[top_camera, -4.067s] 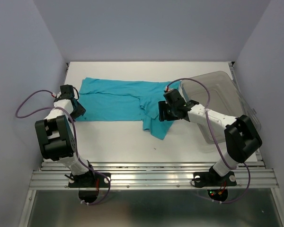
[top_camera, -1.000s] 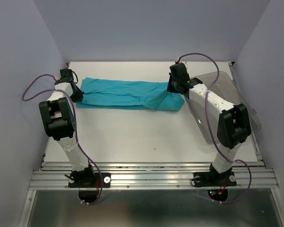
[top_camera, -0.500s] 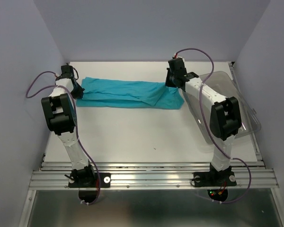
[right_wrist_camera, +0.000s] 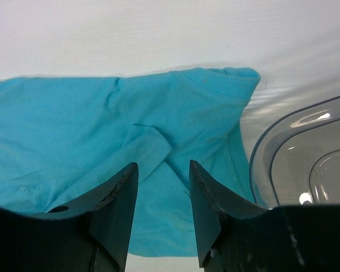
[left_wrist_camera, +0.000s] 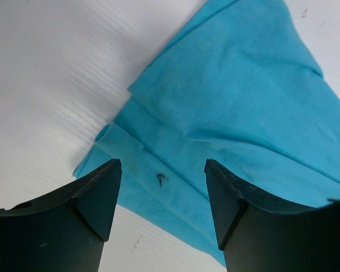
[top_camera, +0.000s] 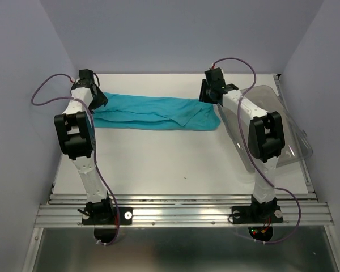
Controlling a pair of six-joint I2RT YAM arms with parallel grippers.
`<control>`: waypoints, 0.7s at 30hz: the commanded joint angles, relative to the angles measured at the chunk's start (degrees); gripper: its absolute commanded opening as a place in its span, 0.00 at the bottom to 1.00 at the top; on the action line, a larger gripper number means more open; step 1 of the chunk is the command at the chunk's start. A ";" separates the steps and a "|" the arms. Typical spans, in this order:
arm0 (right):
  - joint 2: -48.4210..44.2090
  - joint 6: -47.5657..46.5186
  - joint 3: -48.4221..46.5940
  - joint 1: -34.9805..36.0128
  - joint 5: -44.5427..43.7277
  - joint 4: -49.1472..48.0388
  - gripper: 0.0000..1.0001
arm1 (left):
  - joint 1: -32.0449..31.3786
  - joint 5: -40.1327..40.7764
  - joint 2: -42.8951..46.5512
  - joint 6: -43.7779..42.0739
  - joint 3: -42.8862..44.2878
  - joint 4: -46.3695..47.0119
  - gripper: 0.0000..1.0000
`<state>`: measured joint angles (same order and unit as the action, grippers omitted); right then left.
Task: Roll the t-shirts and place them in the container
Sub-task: Fold the T-shirt at the center of the board.
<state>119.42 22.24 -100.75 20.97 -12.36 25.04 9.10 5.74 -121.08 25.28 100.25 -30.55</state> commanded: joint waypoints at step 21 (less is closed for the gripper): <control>0.20 7.29 8.73 -0.14 25.01 -5.70 0.48 | -8.66 -0.73 16.57 -1.37 -15.95 2.24 0.66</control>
<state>118.96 28.40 -89.73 20.69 8.99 22.04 1.76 5.17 -108.14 24.08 86.61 -28.82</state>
